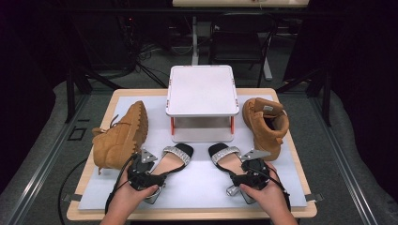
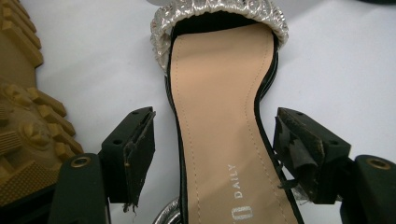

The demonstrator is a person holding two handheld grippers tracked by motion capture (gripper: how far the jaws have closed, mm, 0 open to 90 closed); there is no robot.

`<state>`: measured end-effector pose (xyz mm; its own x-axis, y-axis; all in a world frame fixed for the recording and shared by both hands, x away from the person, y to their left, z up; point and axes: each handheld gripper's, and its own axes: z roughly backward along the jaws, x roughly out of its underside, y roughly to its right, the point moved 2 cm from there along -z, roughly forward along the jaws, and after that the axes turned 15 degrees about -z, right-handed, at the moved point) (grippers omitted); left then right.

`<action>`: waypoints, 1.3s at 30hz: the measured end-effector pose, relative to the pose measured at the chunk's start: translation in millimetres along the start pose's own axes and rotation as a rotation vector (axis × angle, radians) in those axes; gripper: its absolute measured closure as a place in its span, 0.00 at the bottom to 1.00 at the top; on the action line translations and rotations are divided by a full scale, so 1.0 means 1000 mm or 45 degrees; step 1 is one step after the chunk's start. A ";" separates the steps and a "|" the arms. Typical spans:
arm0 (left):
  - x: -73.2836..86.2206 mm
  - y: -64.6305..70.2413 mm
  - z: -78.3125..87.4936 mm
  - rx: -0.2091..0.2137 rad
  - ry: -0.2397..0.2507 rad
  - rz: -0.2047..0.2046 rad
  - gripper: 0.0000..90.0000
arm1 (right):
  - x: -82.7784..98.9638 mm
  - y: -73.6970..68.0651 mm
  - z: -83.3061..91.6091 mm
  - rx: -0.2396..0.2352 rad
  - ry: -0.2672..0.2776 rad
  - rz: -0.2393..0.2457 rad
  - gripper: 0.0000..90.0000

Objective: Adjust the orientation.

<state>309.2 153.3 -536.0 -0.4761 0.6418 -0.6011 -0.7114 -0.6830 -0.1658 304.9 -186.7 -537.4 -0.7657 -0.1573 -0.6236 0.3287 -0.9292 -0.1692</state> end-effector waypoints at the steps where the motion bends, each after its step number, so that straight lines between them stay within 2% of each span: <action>1: 0.000 0.001 -0.001 0.009 -0.004 0.003 0.33 | 0.000 0.000 0.000 0.006 -0.011 0.001 0.27; 3: 0.001 0.003 -0.003 0.022 -0.018 0.009 0.34 | 0.002 0.001 -0.002 0.010 -0.021 0.002 0.27; 8: 0.002 0.003 -0.005 0.017 -0.036 -0.001 0.36 | 0.004 0.001 -0.005 0.007 -0.032 -0.005 0.30; 9: 0.003 0.004 -0.005 0.006 -0.032 -0.004 0.36 | 0.004 0.001 -0.005 0.012 -0.033 -0.005 0.31; 13: 0.004 0.004 -0.006 0.030 -0.017 0.021 0.40 | 0.006 0.003 -0.005 0.023 -0.029 0.002 0.32; 17: 0.006 0.003 -0.006 0.048 -0.009 0.032 0.41 | 0.009 0.005 -0.007 0.024 -0.041 -0.019 0.32; 25: 0.009 0.003 -0.009 0.047 0.015 0.074 0.41 | 0.011 0.008 -0.009 0.026 -0.065 -0.061 0.35; 30: 0.011 0.004 -0.010 0.037 0.034 0.101 0.41 | 0.012 0.010 -0.009 -0.001 -0.053 -0.082 0.35; 34: 0.013 0.005 -0.011 0.027 0.053 0.097 0.42 | 0.012 0.011 -0.009 -0.026 -0.054 -0.095 0.34; 39: 0.014 0.006 -0.011 0.022 0.068 0.105 0.42 | 0.012 0.011 -0.009 -0.025 -0.059 -0.091 0.35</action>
<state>304.3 154.7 -554.0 -0.5054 0.5642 -0.6529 -0.6799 -0.7263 -0.1013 304.3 -195.7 -553.9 -0.8121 -0.1065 -0.5737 0.2825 -0.9320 -0.2269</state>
